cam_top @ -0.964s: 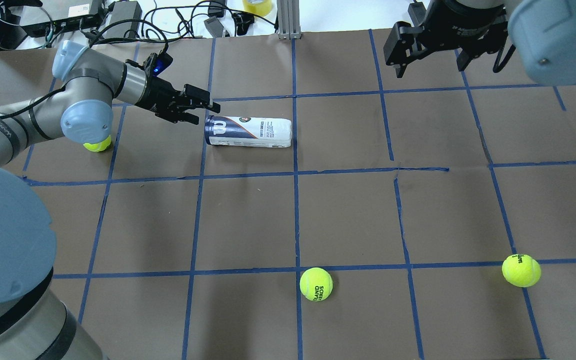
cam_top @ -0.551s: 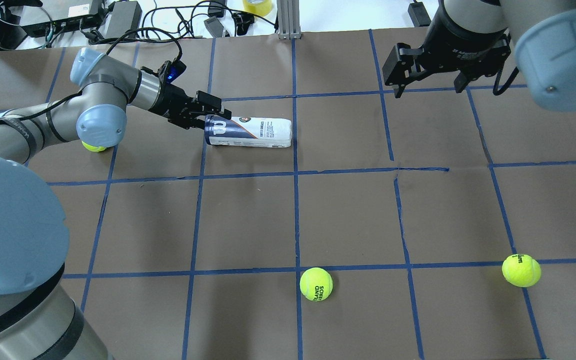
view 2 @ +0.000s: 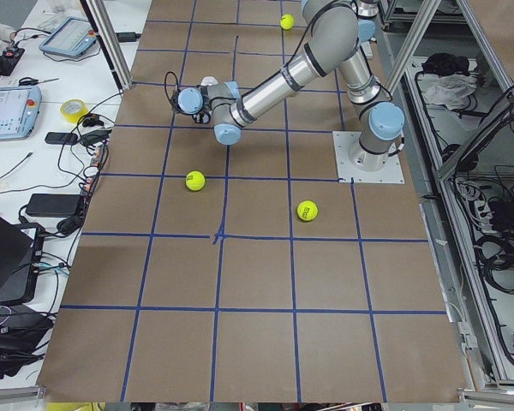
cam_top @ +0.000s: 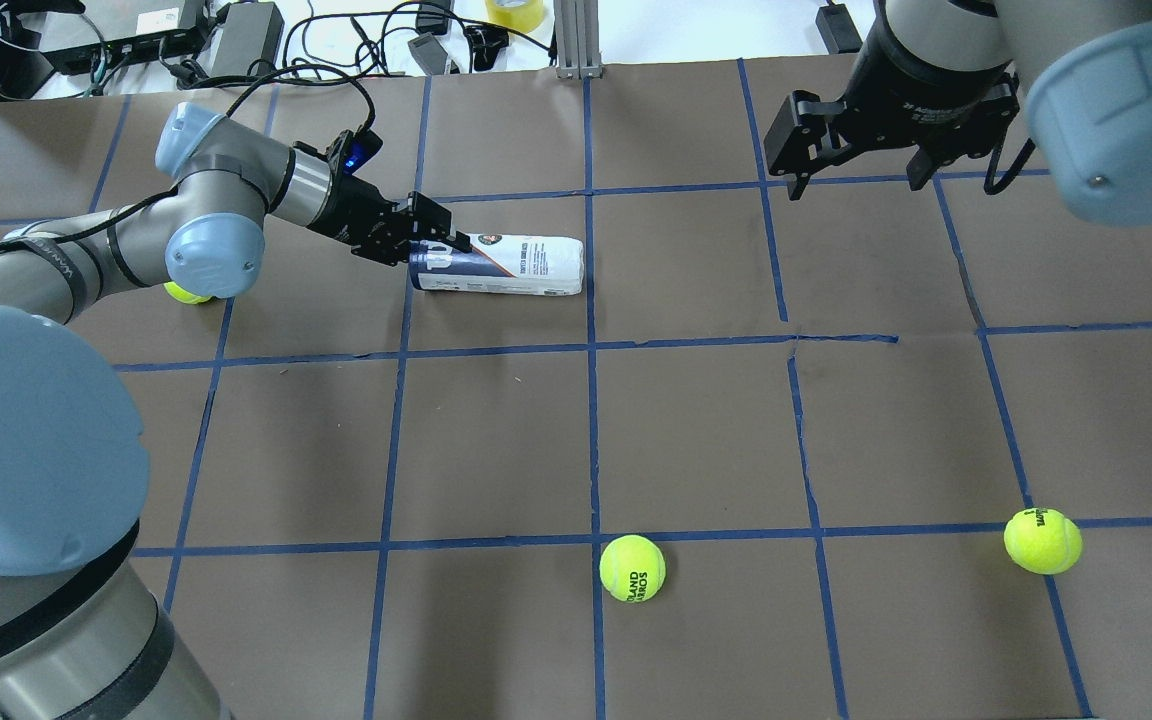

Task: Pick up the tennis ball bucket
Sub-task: 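Close the left gripper on the open end of the lying tube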

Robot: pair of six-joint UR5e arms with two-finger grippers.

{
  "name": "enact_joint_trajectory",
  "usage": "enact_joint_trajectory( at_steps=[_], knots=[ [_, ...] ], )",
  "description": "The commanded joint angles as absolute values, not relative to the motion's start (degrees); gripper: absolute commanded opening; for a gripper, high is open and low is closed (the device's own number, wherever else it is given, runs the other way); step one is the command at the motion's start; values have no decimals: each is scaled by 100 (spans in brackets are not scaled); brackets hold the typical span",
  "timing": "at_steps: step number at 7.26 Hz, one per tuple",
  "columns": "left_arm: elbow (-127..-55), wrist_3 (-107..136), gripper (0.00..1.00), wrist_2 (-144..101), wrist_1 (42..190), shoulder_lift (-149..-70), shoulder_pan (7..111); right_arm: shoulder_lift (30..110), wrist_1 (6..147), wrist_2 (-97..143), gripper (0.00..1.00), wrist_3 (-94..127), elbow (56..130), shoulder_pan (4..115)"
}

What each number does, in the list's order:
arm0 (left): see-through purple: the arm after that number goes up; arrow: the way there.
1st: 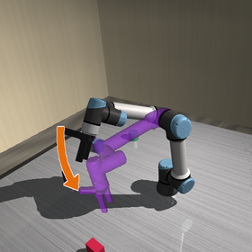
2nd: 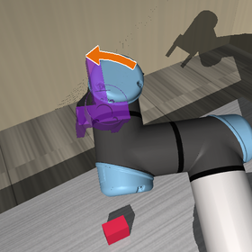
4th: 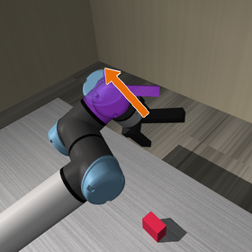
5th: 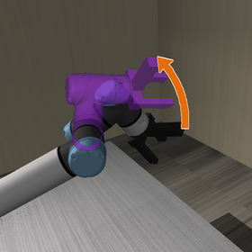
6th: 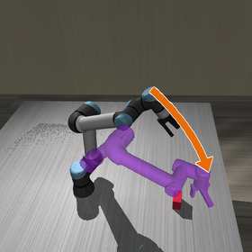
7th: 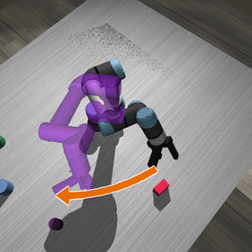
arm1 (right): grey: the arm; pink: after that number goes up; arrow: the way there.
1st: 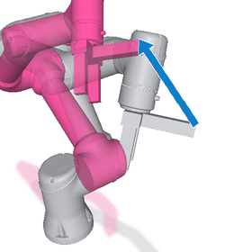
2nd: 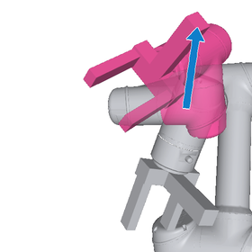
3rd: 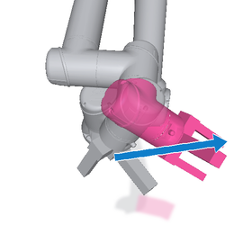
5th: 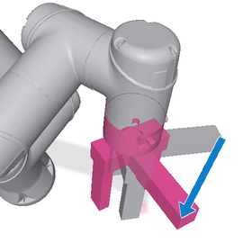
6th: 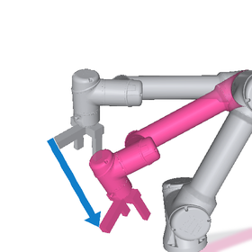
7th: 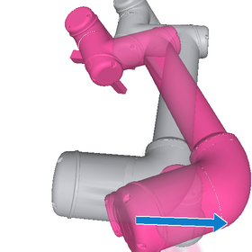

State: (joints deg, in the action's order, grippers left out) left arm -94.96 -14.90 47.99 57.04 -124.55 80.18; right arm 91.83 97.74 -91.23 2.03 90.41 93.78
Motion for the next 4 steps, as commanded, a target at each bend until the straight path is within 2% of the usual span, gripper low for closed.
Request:
enact_joint_trajectory(
  at_steps=[1,4],
  knots=[
    [-9457,-715,0,4816,5704,-12445,8016,9176,9773,-9123,100,202,9044,9378],
    [-9116,287,0,4904,5783,-12244,8068,9176,9773,-9123,100,202,9114,9378]
  ],
)
